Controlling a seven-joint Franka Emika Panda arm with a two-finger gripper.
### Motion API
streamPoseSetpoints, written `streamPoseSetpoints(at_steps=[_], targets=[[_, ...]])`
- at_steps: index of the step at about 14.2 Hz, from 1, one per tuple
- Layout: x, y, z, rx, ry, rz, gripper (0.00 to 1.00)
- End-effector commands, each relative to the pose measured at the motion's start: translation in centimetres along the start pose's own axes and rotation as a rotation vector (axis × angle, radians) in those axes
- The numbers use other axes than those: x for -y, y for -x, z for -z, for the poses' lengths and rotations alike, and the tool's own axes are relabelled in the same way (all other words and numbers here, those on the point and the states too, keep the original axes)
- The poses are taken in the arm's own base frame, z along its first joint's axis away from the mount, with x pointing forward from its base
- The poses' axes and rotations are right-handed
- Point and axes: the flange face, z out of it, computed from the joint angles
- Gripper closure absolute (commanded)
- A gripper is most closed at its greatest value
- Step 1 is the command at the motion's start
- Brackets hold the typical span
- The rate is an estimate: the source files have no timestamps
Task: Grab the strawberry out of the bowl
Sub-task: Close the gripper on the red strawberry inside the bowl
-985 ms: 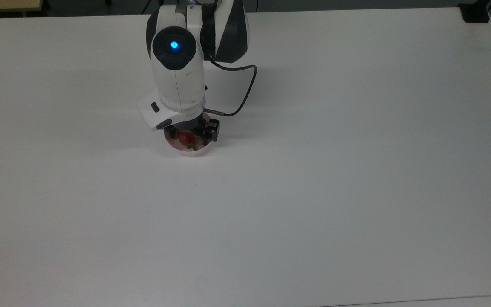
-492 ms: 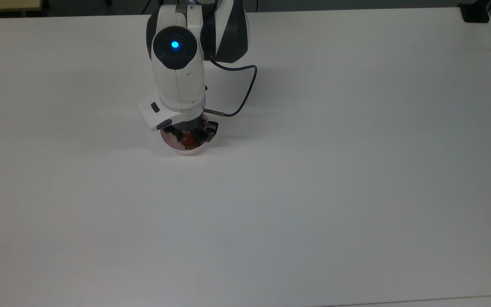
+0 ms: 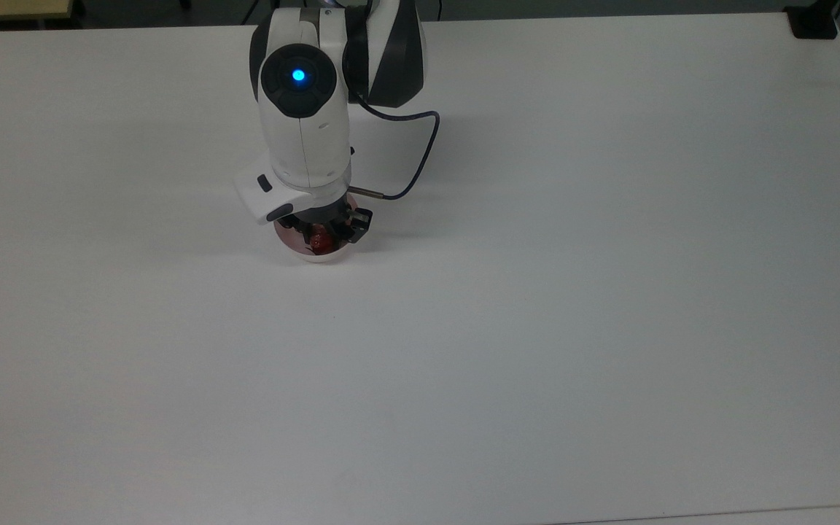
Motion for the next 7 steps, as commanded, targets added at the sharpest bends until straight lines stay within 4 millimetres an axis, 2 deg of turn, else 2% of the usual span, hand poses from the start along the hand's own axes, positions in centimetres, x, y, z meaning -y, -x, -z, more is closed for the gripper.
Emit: streamPoseSetpoints(at_steps=[1, 7], targets=[[-0.2, 0.1, 0.7, -0.023, 0.0, -0.02, 0.62], [-0.8, 0.3, 5.6, -0.083, -0.007, -0.025, 0.62]])
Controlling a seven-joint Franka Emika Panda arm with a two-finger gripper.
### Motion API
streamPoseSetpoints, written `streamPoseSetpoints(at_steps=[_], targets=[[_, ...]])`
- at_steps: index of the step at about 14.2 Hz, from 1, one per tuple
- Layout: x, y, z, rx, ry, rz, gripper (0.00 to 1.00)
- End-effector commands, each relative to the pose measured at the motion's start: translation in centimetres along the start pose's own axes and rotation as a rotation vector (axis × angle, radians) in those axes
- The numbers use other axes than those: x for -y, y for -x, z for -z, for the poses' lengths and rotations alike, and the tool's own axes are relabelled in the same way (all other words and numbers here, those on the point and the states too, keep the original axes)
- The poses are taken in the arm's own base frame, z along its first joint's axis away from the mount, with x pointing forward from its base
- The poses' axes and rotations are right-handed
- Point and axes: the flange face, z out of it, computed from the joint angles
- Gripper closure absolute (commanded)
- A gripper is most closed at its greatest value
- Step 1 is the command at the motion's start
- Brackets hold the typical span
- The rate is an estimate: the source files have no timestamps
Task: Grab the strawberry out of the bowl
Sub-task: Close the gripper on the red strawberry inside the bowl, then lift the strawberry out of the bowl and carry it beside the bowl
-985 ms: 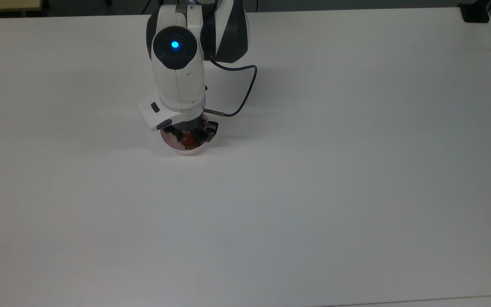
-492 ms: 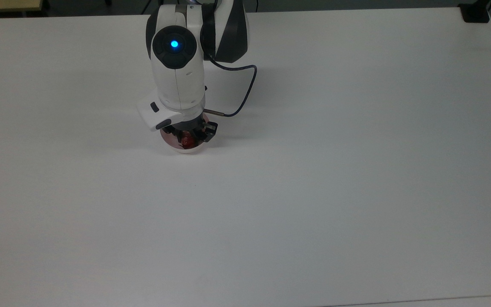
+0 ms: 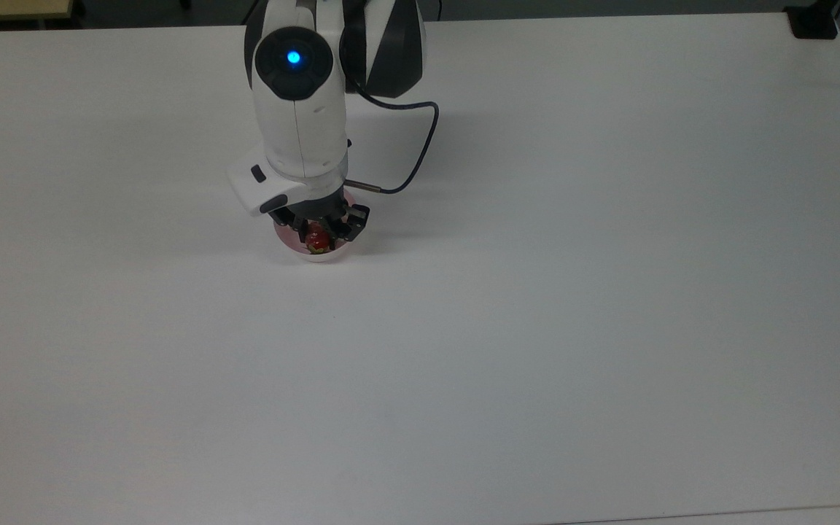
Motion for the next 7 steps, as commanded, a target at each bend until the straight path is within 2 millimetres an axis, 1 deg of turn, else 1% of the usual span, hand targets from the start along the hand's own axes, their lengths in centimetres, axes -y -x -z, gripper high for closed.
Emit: streamPoseSetpoints(at_steps=[1, 2, 3, 5, 6, 7], targets=[[-1.0, 0.7, 3.8, -0.038, 0.002, -0.021, 0.62], [-1.5, 0.8, 5.1, -0.046, 0.004, -0.021, 0.62], [-2.4, 0.9, 5.7, -0.041, 0.009, -0.013, 0.62], [-5.0, 1.0, 7.0, -0.034, 0.018, 0.027, 0.62], [-6.5, 1.0, 7.5, -0.036, 0.023, 0.047, 0.62], [-9.1, 0.8, 7.5, -0.032, 0.028, 0.076, 0.62]])
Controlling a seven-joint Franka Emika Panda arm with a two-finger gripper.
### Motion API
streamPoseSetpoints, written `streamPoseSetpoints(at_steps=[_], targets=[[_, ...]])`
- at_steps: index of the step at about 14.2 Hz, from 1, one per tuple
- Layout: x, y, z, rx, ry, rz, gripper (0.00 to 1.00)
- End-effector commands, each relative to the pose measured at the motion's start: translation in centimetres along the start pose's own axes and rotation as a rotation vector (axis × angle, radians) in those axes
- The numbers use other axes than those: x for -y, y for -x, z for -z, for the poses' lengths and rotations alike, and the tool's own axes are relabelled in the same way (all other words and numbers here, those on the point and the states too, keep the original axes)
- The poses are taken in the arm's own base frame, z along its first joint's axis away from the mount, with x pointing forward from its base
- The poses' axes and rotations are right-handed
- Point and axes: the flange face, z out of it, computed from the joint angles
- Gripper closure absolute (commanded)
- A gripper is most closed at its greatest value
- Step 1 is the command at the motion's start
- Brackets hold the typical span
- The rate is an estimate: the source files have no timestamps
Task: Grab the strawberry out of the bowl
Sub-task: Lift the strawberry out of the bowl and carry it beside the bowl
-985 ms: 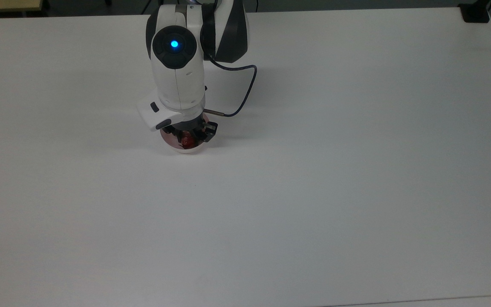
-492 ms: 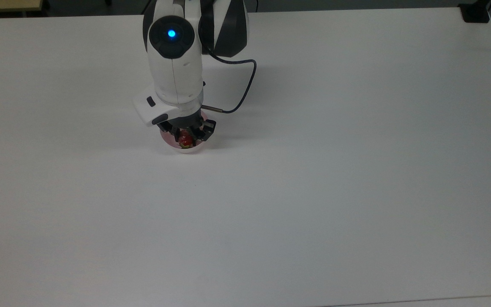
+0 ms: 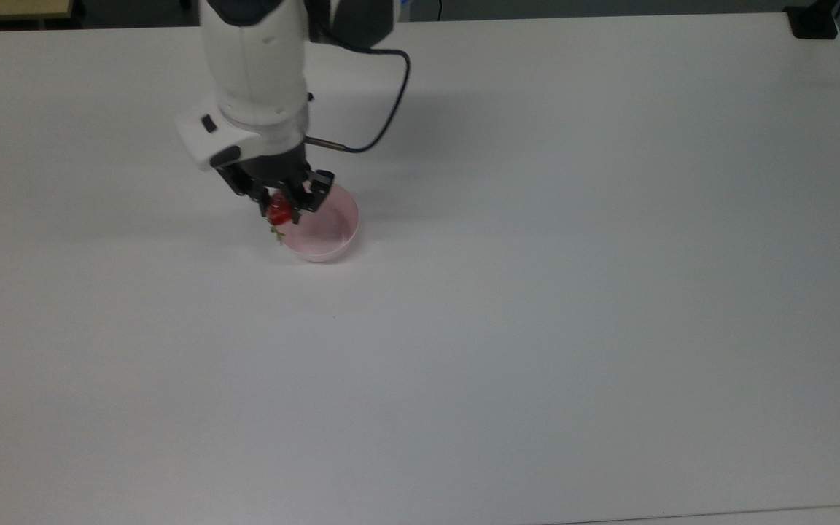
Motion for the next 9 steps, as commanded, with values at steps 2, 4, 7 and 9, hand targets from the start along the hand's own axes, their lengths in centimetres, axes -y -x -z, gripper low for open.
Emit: streamPoseSetpoints(at_steps=[2, 4, 7, 9], targets=[[-10.6, 0.7, 0.1, 0.026, 0.026, 0.14, 0.62], [-14.8, 0.6, -1.5, 0.039, 0.039, 0.174, 0.62], [-17.9, 0.2, -5.4, 0.031, 0.052, 0.165, 0.62], [-18.4, -0.1, -8.2, 0.021, 0.055, 0.158, 0.62]])
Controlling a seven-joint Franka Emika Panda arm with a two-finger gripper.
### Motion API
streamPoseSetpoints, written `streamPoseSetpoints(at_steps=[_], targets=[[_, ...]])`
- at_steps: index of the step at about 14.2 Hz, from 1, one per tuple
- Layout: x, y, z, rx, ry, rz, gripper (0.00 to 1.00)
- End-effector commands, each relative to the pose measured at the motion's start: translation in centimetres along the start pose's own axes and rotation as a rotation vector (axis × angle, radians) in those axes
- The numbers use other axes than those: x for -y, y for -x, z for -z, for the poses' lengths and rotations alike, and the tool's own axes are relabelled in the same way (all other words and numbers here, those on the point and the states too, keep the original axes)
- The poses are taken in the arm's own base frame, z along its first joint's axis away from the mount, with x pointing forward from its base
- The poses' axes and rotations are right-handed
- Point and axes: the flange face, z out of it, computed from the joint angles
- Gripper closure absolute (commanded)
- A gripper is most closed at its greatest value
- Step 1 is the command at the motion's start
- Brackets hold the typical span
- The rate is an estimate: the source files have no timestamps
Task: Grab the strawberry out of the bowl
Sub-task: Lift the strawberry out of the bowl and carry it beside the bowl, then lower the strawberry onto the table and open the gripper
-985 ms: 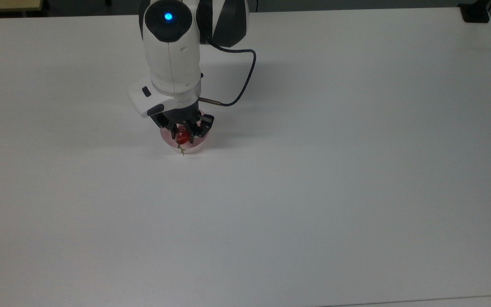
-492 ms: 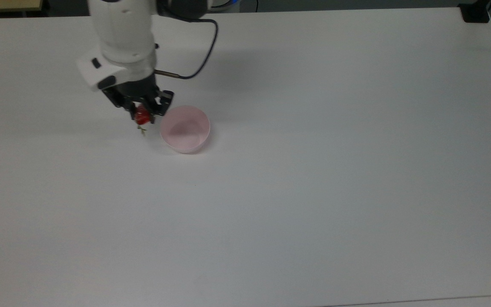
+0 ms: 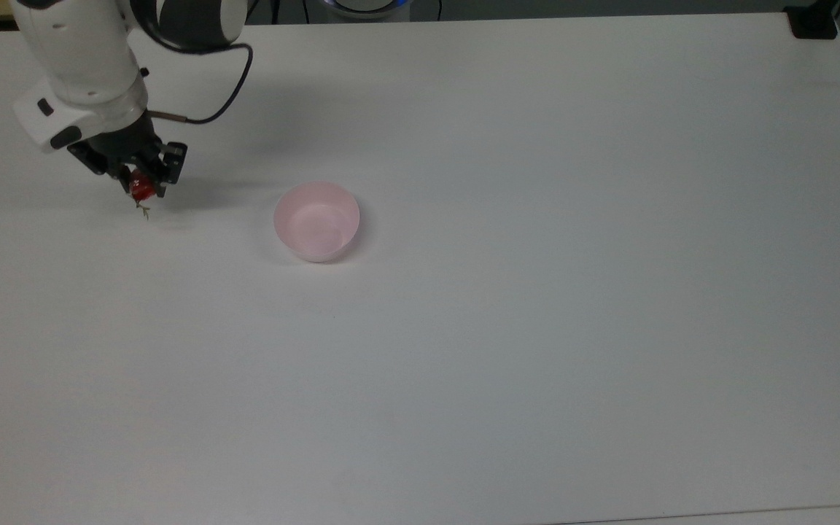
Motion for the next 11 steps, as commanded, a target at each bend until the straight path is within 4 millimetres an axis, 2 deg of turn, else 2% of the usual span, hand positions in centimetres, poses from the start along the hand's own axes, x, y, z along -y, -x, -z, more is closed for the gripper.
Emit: streamPoseSetpoints(at_steps=[1, 4, 6, 8, 11], targets=[[0.0, -0.9, -4.8, -0.024, 0.02, 0.02, 0.62], [0.1, -1.1, -6.3, -0.026, 0.018, 0.02, 0.58], [-0.4, -1.0, -6.0, -0.03, 0.016, 0.002, 0.14], [-0.6, -1.0, -4.3, -0.047, 0.018, -0.008, 0.03], [-0.5, -1.0, 0.7, -0.059, 0.018, -0.049, 0.0]])
